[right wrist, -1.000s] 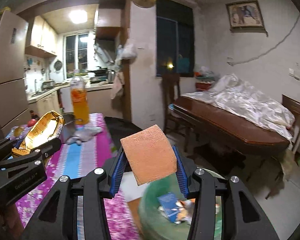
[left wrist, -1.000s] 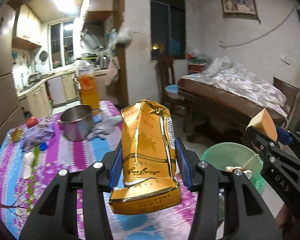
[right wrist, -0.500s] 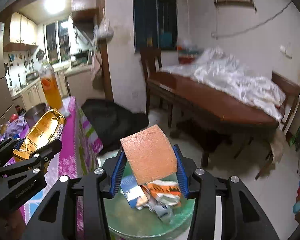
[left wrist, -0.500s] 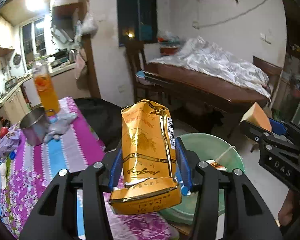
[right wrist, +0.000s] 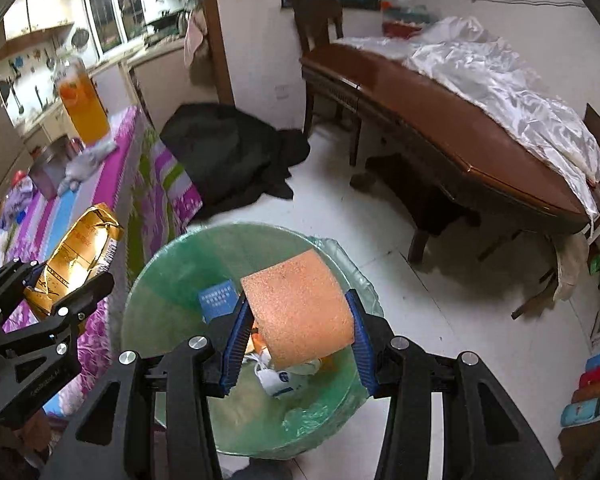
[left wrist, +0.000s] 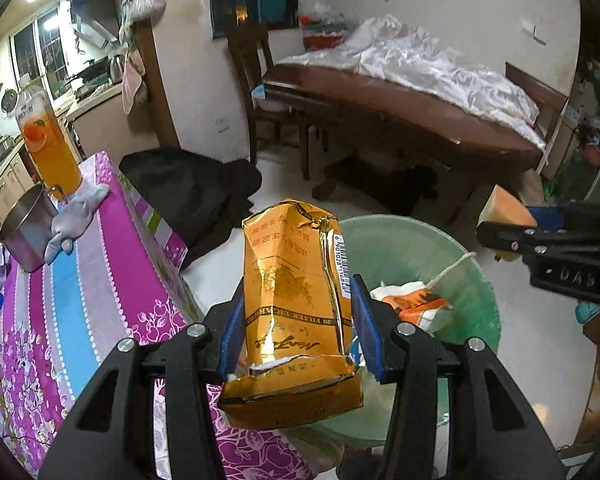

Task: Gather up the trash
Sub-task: 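Carry the gold wrapper and orange sponge over the green bin with both tools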

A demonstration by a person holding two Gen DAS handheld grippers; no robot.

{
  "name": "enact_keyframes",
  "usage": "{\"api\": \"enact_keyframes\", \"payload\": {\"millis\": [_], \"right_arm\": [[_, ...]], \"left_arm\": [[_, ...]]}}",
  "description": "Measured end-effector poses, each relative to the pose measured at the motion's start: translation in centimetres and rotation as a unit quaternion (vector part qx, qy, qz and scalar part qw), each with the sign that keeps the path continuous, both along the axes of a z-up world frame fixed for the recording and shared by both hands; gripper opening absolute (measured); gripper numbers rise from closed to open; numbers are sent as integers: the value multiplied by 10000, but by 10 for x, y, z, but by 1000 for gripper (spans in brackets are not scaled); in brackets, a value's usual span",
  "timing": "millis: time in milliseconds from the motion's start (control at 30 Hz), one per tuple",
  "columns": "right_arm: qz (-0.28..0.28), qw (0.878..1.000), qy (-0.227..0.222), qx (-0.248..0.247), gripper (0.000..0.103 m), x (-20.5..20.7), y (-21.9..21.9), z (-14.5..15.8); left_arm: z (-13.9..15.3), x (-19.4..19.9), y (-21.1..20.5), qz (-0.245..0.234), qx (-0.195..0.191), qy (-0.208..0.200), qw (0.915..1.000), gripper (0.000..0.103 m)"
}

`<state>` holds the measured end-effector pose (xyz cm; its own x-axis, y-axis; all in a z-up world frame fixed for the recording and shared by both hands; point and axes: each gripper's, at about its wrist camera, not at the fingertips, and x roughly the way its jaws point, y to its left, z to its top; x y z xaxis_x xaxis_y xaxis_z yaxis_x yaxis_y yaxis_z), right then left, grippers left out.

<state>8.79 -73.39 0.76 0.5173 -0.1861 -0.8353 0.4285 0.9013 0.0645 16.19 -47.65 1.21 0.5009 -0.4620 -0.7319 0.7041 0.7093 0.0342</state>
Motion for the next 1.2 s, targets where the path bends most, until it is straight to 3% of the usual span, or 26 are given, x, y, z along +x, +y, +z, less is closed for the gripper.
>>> {"api": "enact_keyframes", "payload": {"millis": [600, 1200], "right_arm": [[163, 9995, 273, 35, 47, 19, 11, -19], [-600, 9975, -331, 179, 48, -1, 19, -26]], "left_arm": [[-14, 21, -8, 129, 207, 381, 9990, 46], [-25, 25, -19, 606, 105, 790, 9950, 47]]}}
